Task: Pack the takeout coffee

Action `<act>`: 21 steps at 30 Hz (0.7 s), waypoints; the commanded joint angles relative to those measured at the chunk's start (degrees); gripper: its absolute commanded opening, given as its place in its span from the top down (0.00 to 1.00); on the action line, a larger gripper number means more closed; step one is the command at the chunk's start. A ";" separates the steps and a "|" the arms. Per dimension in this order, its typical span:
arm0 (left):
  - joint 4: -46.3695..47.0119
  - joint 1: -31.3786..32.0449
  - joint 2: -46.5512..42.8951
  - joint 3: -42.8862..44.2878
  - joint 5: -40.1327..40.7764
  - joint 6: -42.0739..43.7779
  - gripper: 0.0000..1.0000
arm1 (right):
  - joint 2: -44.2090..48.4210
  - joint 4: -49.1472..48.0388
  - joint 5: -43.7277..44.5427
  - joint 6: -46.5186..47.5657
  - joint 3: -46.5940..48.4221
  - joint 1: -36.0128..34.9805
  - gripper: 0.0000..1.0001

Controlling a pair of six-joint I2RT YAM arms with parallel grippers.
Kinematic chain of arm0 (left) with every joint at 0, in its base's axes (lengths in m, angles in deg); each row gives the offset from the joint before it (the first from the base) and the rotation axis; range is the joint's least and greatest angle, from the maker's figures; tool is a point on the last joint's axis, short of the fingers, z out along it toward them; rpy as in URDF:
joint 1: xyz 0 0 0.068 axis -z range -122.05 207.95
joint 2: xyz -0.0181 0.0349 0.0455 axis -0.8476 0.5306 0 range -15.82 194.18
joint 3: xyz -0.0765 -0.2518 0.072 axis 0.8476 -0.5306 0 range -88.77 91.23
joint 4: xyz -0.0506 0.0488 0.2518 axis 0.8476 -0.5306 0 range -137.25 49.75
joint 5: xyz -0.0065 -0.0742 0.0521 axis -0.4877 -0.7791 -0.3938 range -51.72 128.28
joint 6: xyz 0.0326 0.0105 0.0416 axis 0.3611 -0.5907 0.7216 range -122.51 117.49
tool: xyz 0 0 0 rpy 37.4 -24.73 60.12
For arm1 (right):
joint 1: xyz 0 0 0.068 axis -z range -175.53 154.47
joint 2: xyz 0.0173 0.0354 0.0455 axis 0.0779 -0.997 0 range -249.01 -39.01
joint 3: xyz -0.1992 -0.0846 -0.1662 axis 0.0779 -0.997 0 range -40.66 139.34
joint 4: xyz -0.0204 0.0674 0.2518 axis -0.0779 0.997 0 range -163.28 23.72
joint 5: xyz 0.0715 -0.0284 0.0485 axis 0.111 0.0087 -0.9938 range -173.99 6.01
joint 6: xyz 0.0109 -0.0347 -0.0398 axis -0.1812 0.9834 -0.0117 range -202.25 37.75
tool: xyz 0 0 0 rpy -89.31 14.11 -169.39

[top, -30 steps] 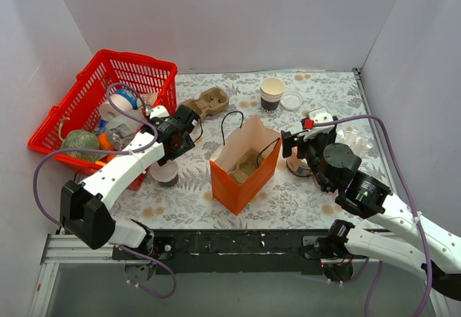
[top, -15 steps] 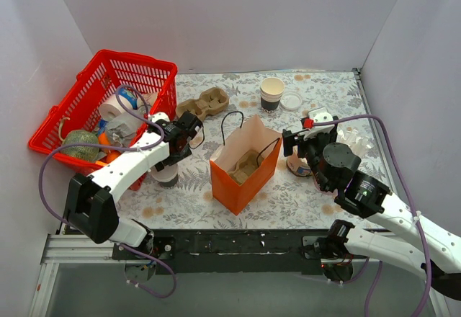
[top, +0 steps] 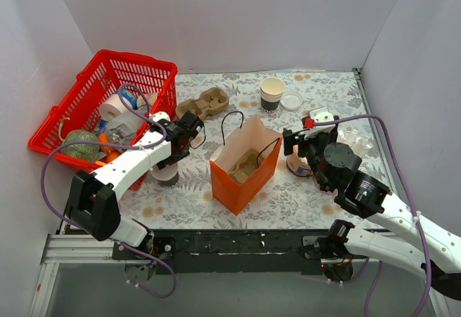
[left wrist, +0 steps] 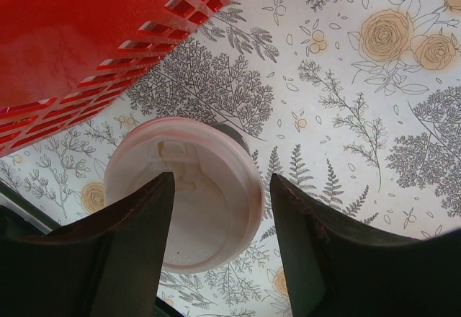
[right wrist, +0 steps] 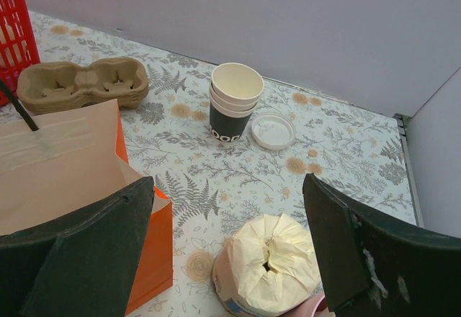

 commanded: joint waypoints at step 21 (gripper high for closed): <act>5.35 -0.41 -2.23 1.09 -7.83 6.47 1.00 | -0.08 -3.54 1.52 0.57 -1.03 0.11 0.11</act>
